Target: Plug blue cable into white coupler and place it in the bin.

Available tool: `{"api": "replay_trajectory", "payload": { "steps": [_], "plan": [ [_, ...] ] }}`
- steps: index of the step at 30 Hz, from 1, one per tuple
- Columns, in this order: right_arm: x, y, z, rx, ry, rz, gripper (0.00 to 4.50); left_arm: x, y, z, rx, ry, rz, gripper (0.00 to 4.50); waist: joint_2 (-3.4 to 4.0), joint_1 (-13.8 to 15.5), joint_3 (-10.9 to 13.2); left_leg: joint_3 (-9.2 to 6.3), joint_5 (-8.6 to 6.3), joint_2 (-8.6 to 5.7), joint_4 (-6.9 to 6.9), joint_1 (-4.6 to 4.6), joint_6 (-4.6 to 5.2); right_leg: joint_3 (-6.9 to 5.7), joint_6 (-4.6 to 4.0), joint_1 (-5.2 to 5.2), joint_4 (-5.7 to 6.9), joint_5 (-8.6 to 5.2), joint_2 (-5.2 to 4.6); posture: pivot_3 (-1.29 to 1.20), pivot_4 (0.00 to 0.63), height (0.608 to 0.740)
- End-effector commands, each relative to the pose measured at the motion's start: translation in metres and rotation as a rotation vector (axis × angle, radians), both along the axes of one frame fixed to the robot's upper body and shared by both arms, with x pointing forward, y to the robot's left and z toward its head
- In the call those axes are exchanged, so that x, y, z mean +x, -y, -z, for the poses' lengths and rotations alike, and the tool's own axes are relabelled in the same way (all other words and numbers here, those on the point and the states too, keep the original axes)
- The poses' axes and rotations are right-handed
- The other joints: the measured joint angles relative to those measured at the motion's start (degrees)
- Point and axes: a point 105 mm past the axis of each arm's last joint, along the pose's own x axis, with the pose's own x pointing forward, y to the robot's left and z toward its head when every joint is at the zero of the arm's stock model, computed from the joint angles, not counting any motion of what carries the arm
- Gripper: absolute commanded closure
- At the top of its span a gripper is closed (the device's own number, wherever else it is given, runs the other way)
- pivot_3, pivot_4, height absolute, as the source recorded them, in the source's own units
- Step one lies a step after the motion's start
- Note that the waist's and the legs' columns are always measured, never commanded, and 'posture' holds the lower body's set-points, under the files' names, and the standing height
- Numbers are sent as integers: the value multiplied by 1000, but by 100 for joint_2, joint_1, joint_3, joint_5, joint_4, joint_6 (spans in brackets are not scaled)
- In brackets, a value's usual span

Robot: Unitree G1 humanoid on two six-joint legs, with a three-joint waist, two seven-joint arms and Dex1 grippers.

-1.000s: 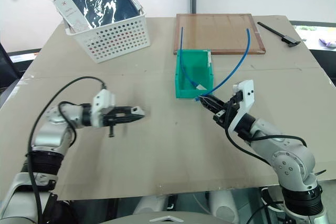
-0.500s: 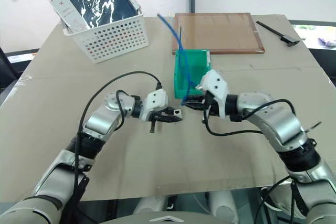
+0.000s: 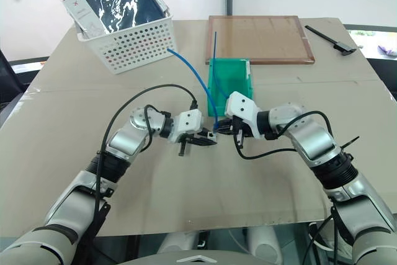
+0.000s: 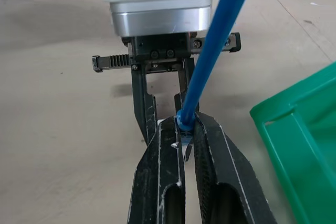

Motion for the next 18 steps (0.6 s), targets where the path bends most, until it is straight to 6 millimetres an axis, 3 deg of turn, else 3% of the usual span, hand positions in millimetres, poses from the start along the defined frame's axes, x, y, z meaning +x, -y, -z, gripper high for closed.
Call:
{"api": "replay_trajectory", "payload": {
  "steps": [1,9,18],
  "plan": [
    [1,-4,-6,-2,30,-22,4500,-4,6,2,6,2,29,4137,0,3,0,0,0,0,0,0,0,0,0,0,0,0,0,0,150,740],
    [-3,-11,-4,11,-9,-47,4500,-3,6,3,8,2,27,4137,0,7,-1,-1,0,-3,0,2,0,0,0,2,1,0,-3,0,150,740],
    [0,1,10,-100,-9,-27,4500,-2,8,3,5,1,31,4137,1,10,-3,-2,0,-4,2,8,0,-2,0,10,2,0,-3,0,150,740]
  ]
}}
